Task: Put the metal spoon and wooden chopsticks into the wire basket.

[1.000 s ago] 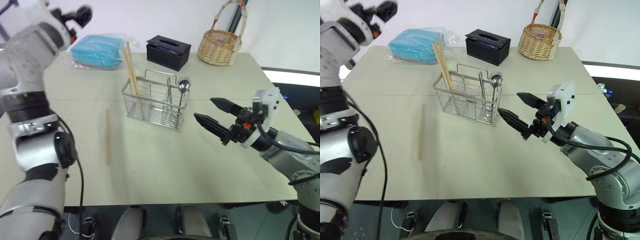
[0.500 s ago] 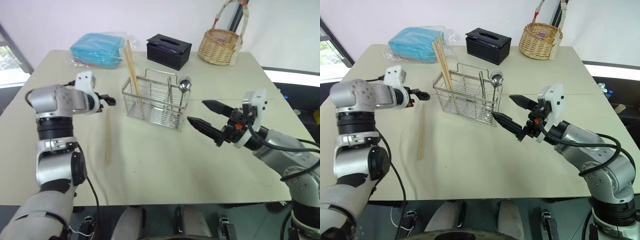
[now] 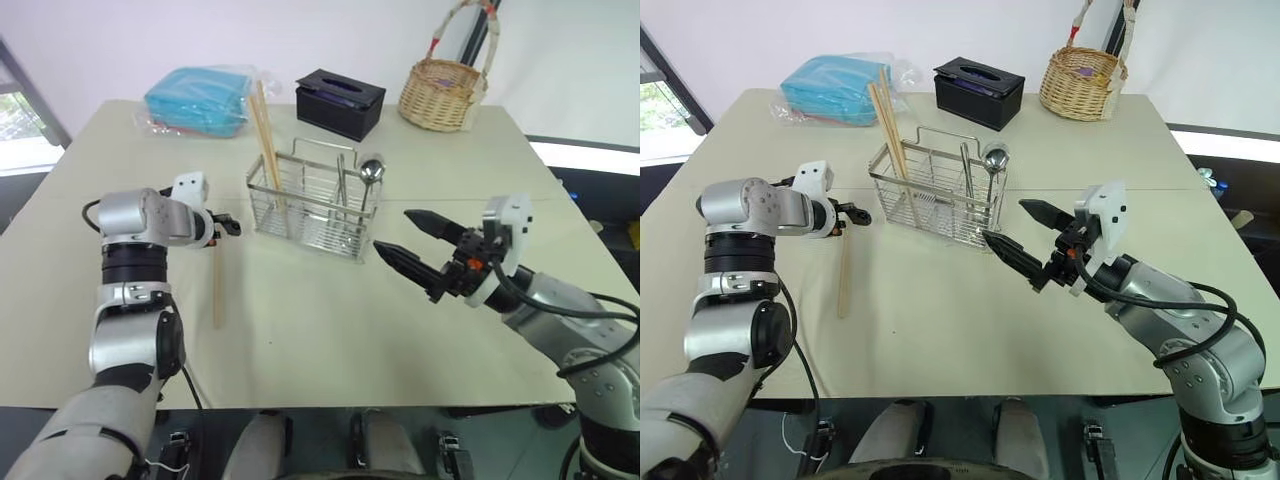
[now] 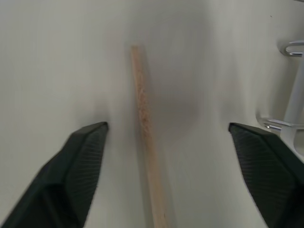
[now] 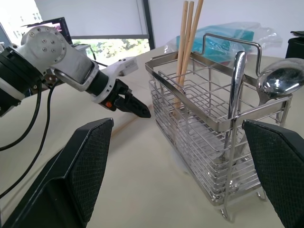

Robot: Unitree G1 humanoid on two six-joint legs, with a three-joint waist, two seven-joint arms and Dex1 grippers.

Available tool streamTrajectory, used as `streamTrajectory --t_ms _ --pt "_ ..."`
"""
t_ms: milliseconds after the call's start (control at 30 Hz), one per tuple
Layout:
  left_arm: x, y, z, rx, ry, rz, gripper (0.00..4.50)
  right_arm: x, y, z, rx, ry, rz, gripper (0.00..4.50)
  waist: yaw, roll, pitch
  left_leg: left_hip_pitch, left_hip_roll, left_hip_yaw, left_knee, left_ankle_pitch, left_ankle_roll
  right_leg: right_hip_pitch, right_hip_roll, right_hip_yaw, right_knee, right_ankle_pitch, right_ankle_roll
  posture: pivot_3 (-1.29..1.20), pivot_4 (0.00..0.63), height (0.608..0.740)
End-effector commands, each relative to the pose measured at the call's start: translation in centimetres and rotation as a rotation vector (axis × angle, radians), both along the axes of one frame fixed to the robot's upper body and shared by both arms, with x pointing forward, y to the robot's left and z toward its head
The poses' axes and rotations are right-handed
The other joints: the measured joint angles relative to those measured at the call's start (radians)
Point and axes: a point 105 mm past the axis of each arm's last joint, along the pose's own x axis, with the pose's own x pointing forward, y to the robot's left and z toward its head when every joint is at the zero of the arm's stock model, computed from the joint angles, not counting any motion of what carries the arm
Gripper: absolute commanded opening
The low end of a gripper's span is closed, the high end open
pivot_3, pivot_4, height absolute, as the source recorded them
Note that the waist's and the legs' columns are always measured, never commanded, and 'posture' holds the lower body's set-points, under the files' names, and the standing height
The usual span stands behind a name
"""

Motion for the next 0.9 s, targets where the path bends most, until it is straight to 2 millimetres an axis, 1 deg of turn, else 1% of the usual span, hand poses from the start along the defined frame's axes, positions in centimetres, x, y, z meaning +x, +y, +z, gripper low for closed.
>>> streamTrajectory --t_ms 33,133,167,267,333,400,500,533,600,633,667,733,800,833,900 --pt "0.4 -1.3 0.1 -0.020 -0.002 -0.038 2.10 -0.6 0.2 1.4 0.012 -0.075 -0.003 4.50 0.002 0.000 0.000 0.000 0.000 0.000 0.000 0.000 0.000 0.000 0.000 0.000 0.000 0.000 0.000 0.00 0.150 0.660" --pt "0.6 -1.5 0.3 -0.026 -0.008 -0.040 0.44 -0.7 0.1 1.4 0.015 -0.075 -0.007 4.50 0.003 0.000 0.000 0.000 0.000 0.000 0.001 0.000 0.000 0.001 0.000 0.000 0.000 0.000 0.000 0.00 0.150 0.660" --pt "0.6 -1.5 0.3 -0.027 -0.010 -0.039 0.03 -0.7 0.1 1.4 0.016 -0.075 -0.008 4.50 0.003 0.000 0.000 0.000 0.000 0.000 0.001 0.000 0.000 0.001 0.000 0.000 0.000 0.000 0.000 0.00 0.150 0.660" --pt "0.9 -0.9 0.8 -0.015 -0.035 -0.014 0.03 -0.8 0.0 1.3 0.014 -0.075 -0.009 4.50 0.000 0.000 0.000 0.000 -0.001 0.000 0.001 0.000 0.000 0.001 0.000 0.000 0.000 0.000 0.000 0.00 0.150 0.660" --pt "1.4 0.1 1.8 -0.010 -0.084 0.032 0.03 -0.8 0.0 1.4 0.013 -0.075 -0.010 4.50 -0.002 0.000 0.000 0.000 0.000 0.000 0.000 0.000 0.000 0.001 0.000 0.000 0.000 0.000 0.000 0.00 0.150 0.660" --pt "2.3 1.2 3.4 -0.003 -0.181 0.086 0.03 -0.6 -0.1 1.5 0.012 -0.074 -0.012 4.50 -0.002 0.000 0.000 0.000 0.000 0.000 0.000 0.000 0.000 0.000 0.000 0.000 0.000 0.000 0.000 0.00 0.150 0.660" --pt "3.8 3.8 7.9 0.024 -0.419 0.208 0.03 -0.4 -0.3 1.6 0.007 -0.073 -0.014 4.50 -0.003 -0.001 0.000 0.000 0.000 0.000 0.000 0.000 0.000 -0.001 0.000 0.000 0.000 0.000 0.000 0.00 0.150 0.660" --pt "4.1 4.7 9.4 0.032 -0.496 0.247 0.03 -0.3 -0.4 1.7 0.005 -0.074 -0.013 4.50 -0.003 -0.001 0.001 0.000 0.000 0.000 0.000 0.000 0.000 -0.001 0.000 0.000 0.000 0.000 0.000 0.00 0.150 0.660" --pt "4.3 6.1 13.2 0.018 -0.688 0.316 0.03 -0.3 -0.4 1.9 -0.001 -0.074 -0.011 4.50 -0.002 -0.001 0.001 -0.002 0.001 0.000 0.000 0.000 0.000 -0.002 0.000 0.000 0.000 0.000 0.000 0.00 0.150 0.660" --pt "4.3 6.5 14.3 0.008 -0.747 0.335 0.03 -0.2 -0.5 2.0 -0.003 -0.073 -0.011 4.50 -0.001 -0.001 0.001 -0.002 0.001 0.001 0.000 0.000 0.000 -0.003 0.000 0.000 0.000 0.000 0.000 0.00 0.150 0.660" --pt "4.2 6.9 16.9 -0.067 -0.864 0.361 0.03 -0.2 -0.5 2.0 -0.006 -0.072 -0.010 4.50 -0.001 -0.001 0.000 -0.002 0.001 0.001 0.000 0.000 0.000 -0.003 0.000 0.000 -0.001 0.000 0.000 0.00 0.150 0.660" --pt "3.5 7.2 21.5 -0.205 -1.065 0.376 0.03 -0.1 -0.6 2.1 -0.013 -0.070 -0.008 4.50 0.000 -0.001 0.001 -0.002 0.000 0.001 0.000 0.000 0.000 -0.002 -0.001 0.000 -0.001 0.000 0.000 0.00 0.150 0.660" --pt "2.5 6.7 25.3 -0.320 -1.216 0.347 0.03 -0.1 -0.6 2.2 -0.016 -0.069 -0.007 4.50 0.003 -0.003 0.001 -0.004 0.000 0.001 0.001 0.000 0.000 -0.003 -0.001 0.000 -0.001 0.001 0.001 0.00 0.150 0.660" --pt "2.2 6.5 26.4 -0.355 -1.257 0.333 0.03 -0.1 -0.6 2.3 -0.017 -0.069 -0.006 4.50 0.003 -0.003 0.001 -0.004 0.000 0.001 0.001 0.000 0.000 -0.003 -0.001 0.000 -0.002 0.001 0.001 0.00 0.150 0.660" --pt "1.7 5.4 28.5 -0.475 -1.312 0.294 0.03 0.0 -0.5 2.4 -0.018 -0.069 -0.004 4.50 0.003 -0.003 0.001 -0.004 -0.001 0.001 0.001 0.000 0.000 -0.002 -0.002 0.000 -0.002 0.001 0.001 0.00 0.150 0.660"
